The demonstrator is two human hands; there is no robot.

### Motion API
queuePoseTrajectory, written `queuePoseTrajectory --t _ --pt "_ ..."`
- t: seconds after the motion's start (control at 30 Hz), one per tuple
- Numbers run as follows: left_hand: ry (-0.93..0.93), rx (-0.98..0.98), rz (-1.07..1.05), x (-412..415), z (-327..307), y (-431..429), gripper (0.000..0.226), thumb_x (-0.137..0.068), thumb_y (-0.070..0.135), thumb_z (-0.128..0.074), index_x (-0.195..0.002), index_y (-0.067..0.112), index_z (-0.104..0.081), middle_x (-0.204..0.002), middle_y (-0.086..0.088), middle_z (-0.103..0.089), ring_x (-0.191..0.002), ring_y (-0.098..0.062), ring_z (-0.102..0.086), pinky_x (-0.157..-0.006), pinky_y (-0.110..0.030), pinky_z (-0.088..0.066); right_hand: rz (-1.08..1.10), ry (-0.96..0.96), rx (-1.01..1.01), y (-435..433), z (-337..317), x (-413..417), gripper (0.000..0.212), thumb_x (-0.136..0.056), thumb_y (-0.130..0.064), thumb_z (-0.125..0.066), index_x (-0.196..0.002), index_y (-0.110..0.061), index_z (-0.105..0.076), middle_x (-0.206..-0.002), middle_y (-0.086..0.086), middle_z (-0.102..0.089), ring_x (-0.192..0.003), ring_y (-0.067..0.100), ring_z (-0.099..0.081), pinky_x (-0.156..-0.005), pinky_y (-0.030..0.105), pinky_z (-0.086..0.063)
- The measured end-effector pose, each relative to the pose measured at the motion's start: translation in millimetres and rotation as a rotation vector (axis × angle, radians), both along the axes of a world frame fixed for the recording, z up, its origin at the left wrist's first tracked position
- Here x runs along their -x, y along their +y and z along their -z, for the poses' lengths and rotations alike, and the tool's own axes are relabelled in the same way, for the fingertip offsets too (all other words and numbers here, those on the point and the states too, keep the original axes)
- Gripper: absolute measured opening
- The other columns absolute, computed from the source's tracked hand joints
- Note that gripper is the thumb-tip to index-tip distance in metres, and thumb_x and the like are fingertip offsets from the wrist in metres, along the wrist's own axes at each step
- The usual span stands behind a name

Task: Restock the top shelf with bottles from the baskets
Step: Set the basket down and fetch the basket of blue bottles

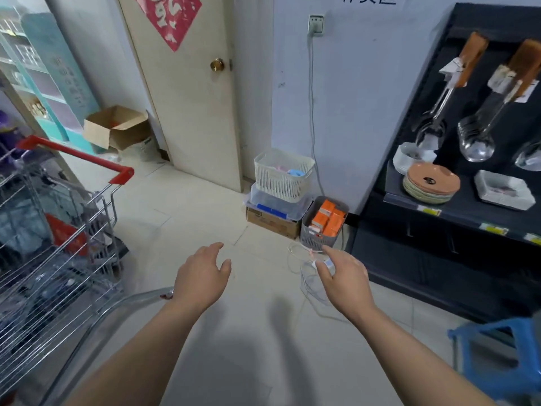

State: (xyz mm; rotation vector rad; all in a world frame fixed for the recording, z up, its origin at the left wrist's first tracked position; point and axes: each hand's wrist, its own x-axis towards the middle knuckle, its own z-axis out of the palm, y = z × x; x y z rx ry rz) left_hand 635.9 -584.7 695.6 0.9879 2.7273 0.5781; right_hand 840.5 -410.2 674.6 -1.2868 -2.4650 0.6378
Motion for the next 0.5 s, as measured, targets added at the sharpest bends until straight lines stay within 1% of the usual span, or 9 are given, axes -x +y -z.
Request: queuePoseTrajectory --t 0.07,0.17,0.27,0.33,0.4,0.43,0.47,0.5 --pt "-0.019 0.000 0.004 25 4 27 0.047 -0.096 0.038 -0.043 -0.141 0.023 -0.041 -0.135 -0.001 -0.052 -0.118 -0.023 -0.052 -0.095 -0.037 -0.044 -0.001 0.007 -0.003 27 2 23 0.039 -0.095 -0.037 -0.050 -0.131 -0.025 -0.056 -0.129 -0.002 -0.061 -0.123 0.020 -0.051 -0.107 0.040 -0.033" --pt "-0.024 -0.021 0.011 60 11 72 0.047 -0.096 0.037 -0.043 -0.141 0.022 -0.041 -0.135 -0.001 -0.052 -0.118 -0.022 -0.052 -0.096 -0.036 -0.043 -0.009 0.000 0.000 74 11 59 0.038 -0.094 -0.039 -0.049 -0.130 -0.029 -0.056 -0.125 -0.006 -0.062 -0.120 0.018 -0.053 -0.104 0.042 -0.036" --pt "-0.019 -0.026 0.007 95 15 125 0.047 -0.097 0.036 -0.043 -0.142 0.023 -0.040 -0.137 0.001 -0.051 -0.121 -0.021 -0.050 -0.098 -0.036 -0.041 -0.017 0.006 -0.002 124 15 97 0.038 -0.094 -0.039 -0.050 -0.130 -0.029 -0.057 -0.123 -0.005 -0.063 -0.117 0.019 -0.054 -0.102 0.039 -0.037" --pt "-0.009 -0.018 -0.001 120 17 163 0.047 -0.097 0.036 -0.043 -0.142 0.024 -0.040 -0.137 0.001 -0.051 -0.122 -0.020 -0.049 -0.099 -0.036 -0.039 -0.037 -0.013 -0.006 160 16 124 0.034 -0.094 -0.039 -0.049 -0.125 -0.028 -0.059 -0.116 -0.003 -0.064 -0.113 0.022 -0.055 -0.099 0.038 -0.037" --pt "0.009 -0.013 -0.016 146 17 198 0.047 -0.096 0.036 -0.044 -0.141 0.024 -0.041 -0.136 0.001 -0.052 -0.122 -0.020 -0.050 -0.098 -0.035 -0.039 -0.050 -0.037 -0.001 197 15 151 0.037 -0.091 -0.044 -0.041 -0.116 -0.027 -0.061 -0.109 -0.002 -0.066 -0.107 0.024 -0.057 -0.095 0.040 -0.040" --pt "0.020 -0.014 -0.022 159 18 214 0.047 -0.096 0.037 -0.044 -0.141 0.024 -0.041 -0.135 0.001 -0.053 -0.121 -0.020 -0.050 -0.098 -0.035 -0.039 -0.058 -0.038 0.004 215 15 164 0.042 -0.089 -0.048 -0.037 -0.115 -0.026 -0.061 -0.108 -0.002 -0.066 -0.107 0.024 -0.057 -0.094 0.041 -0.041" --pt "0.025 -0.015 -0.028 171 17 231 0.047 -0.096 0.037 -0.044 -0.141 0.024 -0.040 -0.135 0.001 -0.053 -0.121 -0.020 -0.050 -0.098 -0.035 -0.039 -0.070 -0.039 0.005 233 16 177 0.046 -0.088 -0.049 -0.034 -0.117 -0.026 -0.060 -0.112 -0.002 -0.065 -0.109 0.024 -0.057 -0.096 0.041 -0.041" --pt "0.021 -0.016 -0.035 184 17 247 0.047 -0.096 0.037 -0.044 -0.141 0.024 -0.040 -0.135 0.000 -0.053 -0.121 -0.021 -0.050 -0.098 -0.035 -0.040 -0.074 -0.052 0.012 250 17 190 0.045 -0.090 -0.048 -0.036 -0.122 -0.026 -0.059 -0.118 -0.002 -0.064 -0.113 0.023 -0.055 -0.098 0.040 -0.038"
